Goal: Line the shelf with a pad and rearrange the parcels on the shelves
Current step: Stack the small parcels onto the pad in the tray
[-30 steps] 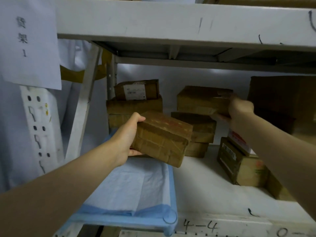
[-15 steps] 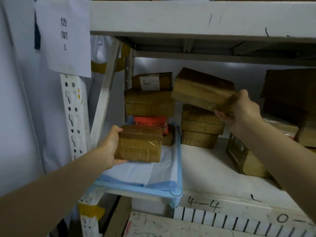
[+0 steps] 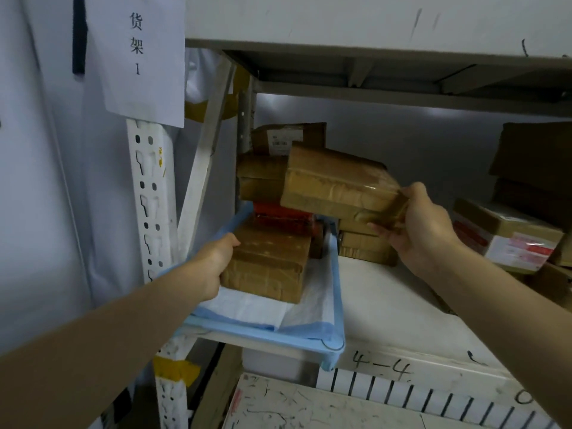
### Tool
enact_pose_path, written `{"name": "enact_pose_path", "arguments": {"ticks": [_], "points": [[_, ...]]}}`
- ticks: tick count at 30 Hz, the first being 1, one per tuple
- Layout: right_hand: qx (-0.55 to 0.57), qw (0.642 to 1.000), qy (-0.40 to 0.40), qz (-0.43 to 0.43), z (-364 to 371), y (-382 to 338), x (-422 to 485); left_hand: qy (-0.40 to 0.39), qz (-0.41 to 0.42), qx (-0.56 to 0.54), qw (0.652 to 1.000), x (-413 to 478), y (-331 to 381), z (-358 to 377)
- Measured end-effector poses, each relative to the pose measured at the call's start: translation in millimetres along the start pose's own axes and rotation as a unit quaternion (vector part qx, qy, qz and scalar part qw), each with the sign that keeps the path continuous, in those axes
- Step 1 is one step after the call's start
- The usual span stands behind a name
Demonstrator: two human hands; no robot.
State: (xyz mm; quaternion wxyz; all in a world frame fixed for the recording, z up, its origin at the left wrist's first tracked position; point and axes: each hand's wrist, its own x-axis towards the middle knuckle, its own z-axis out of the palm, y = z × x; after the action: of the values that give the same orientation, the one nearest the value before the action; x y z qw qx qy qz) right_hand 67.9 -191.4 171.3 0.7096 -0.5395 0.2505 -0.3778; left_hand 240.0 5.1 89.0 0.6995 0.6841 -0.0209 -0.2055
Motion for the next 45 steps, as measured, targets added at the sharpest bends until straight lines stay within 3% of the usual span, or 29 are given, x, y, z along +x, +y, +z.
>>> {"name": "enact_pose_path", "arguments": {"ticks": [6, 15, 21, 31, 37, 40, 45], "points": [[-0.074, 0.995, -0.065, 0.024, 22, 24, -10, 0.005, 0.030, -0.002, 1.000, -2, 8, -6], [-0.057, 0.979, -0.141, 0.137, 50, 52, -18, 0.001, 0.033, -0.057, 0.998, -5, 16, -10], [-0.217, 0.953, -0.168, 0.129, 47, 57, -19, -0.003, 0.039, -0.060, 0.997, -9, 18, -11], [-0.185, 0.949, -0.208, 0.146, 45, 54, -19, 0.013, 0.053, -0.029, 0.998, -21, 20, -8], [-0.223, 0.950, -0.190, 0.111, 25, 43, -12, 0.079, 0.157, 0.063, 0.982, -34, 31, -2], [-0.229, 0.955, -0.160, 0.101, 8, 35, -8, 0.145, 0.258, 0.118, 0.948, -45, 38, 11], [-0.203, 0.969, -0.107, 0.093, -34, 22, 5, 0.160, 0.395, 0.147, 0.893, -90, 49, 65]]}}
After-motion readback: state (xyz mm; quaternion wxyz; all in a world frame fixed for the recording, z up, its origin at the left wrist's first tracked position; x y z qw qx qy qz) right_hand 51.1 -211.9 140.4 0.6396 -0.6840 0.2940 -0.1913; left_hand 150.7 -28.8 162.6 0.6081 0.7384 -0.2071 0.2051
